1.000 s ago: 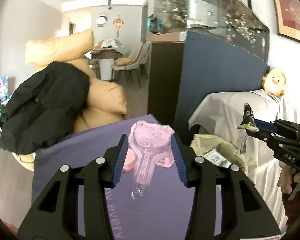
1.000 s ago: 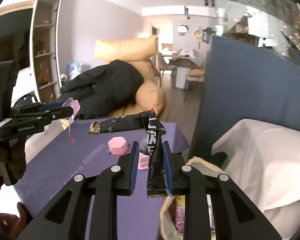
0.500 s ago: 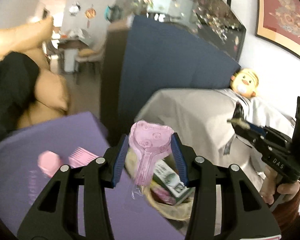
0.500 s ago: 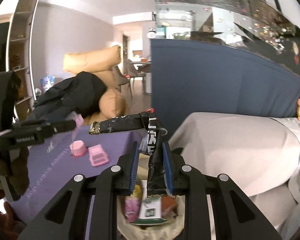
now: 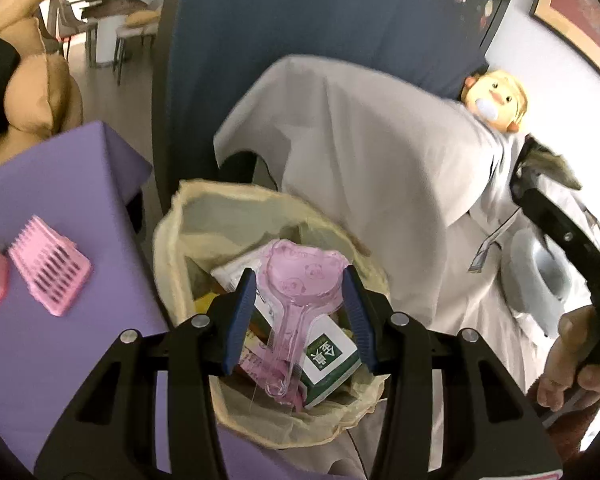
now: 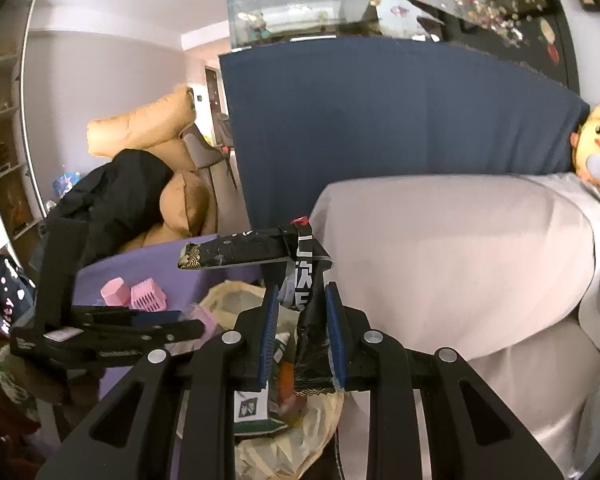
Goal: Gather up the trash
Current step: 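Open the left tool over the bin while the right tool releases the black wrapper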
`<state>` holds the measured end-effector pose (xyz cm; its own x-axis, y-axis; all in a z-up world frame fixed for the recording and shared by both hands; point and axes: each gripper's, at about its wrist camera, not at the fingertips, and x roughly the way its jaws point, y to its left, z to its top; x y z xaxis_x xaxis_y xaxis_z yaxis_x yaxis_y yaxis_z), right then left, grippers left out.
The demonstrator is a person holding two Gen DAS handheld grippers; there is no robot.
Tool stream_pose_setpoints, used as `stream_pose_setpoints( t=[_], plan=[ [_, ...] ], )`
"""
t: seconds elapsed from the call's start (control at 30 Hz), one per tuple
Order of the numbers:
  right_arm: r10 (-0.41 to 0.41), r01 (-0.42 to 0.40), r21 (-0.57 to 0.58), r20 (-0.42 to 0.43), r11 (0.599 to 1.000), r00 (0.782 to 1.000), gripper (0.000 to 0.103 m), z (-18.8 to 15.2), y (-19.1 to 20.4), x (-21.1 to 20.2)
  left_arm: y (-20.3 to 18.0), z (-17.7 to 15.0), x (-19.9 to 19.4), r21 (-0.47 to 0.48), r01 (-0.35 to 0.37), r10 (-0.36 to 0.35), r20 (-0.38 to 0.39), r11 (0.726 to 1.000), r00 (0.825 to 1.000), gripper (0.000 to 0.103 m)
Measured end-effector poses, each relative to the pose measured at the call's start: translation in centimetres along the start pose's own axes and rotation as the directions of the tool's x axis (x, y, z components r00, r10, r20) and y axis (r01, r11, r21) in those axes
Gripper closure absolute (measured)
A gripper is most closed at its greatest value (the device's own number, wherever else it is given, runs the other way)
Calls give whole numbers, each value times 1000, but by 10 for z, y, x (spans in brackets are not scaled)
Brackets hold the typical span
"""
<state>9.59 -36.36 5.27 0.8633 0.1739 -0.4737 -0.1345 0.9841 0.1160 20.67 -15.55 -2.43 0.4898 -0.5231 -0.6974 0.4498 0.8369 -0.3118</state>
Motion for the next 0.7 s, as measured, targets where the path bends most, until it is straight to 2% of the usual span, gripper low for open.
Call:
stream_pose_setpoints(
  t=[0.07,0.17,0.33,0.47,0.7],
  plan=[
    [0,0,3,-15,1000,1000,80,-4,-1,6,2,-5,11,-6,0,-1,-24,1000,1000,60],
    [4,-4,4,-31,1000,1000,80,-9,-1,14,7,-8,20,-25,-9,8,-45,1000,999,52],
    [16,-16,-4,-39,1000,999,80,-7,2,21,15,-8,16,-45,-24,23,-20,999,1000,48],
    [39,-40,-5,-38,999,999,80,-7,7,24,22,-12,-7,-48,-47,48,24,998,999,46],
    [85,-90,-40,-97,995,992,80,-16,38,49,34,-28,-60,-11,-172,172,95,985,980,45]
  ],
)
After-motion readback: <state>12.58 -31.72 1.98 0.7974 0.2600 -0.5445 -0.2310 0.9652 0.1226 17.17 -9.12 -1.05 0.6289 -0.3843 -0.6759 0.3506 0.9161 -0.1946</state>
